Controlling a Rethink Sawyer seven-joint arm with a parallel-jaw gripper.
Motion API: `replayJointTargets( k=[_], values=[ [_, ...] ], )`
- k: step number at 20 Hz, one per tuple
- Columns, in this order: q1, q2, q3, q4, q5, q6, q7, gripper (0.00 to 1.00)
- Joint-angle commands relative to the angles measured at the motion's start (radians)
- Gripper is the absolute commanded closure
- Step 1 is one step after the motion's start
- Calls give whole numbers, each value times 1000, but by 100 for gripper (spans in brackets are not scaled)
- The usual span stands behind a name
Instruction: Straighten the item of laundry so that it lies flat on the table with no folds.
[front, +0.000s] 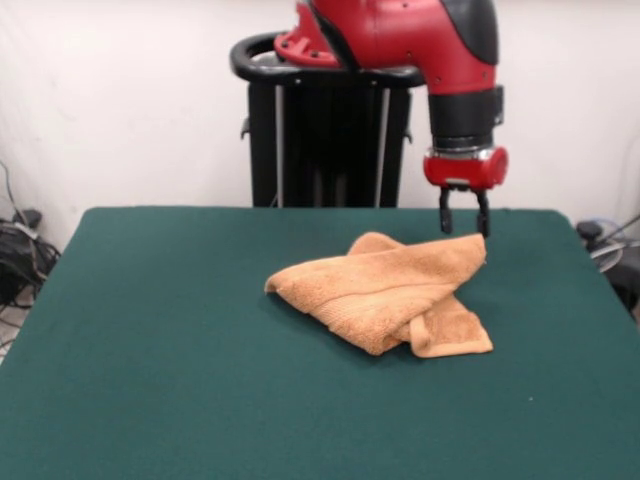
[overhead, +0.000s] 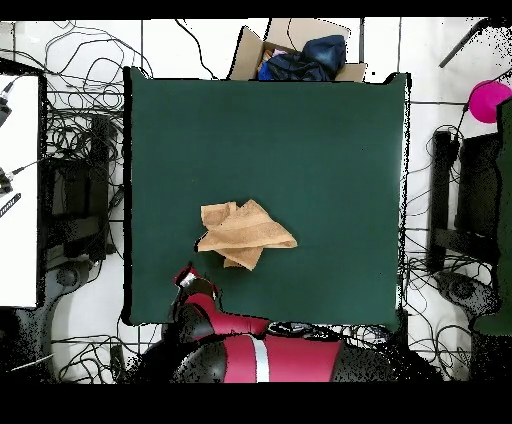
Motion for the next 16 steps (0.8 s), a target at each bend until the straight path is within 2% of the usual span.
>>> replayJointTargets(
  k=[1,13,16],
  values=[
    [11,57,-25,-128,1,-77,170,0],
    [-65,83,63,-122,-51,-152,261,0],
    [-116,98,99,-112,-82,-181,298,0]
  ],
)
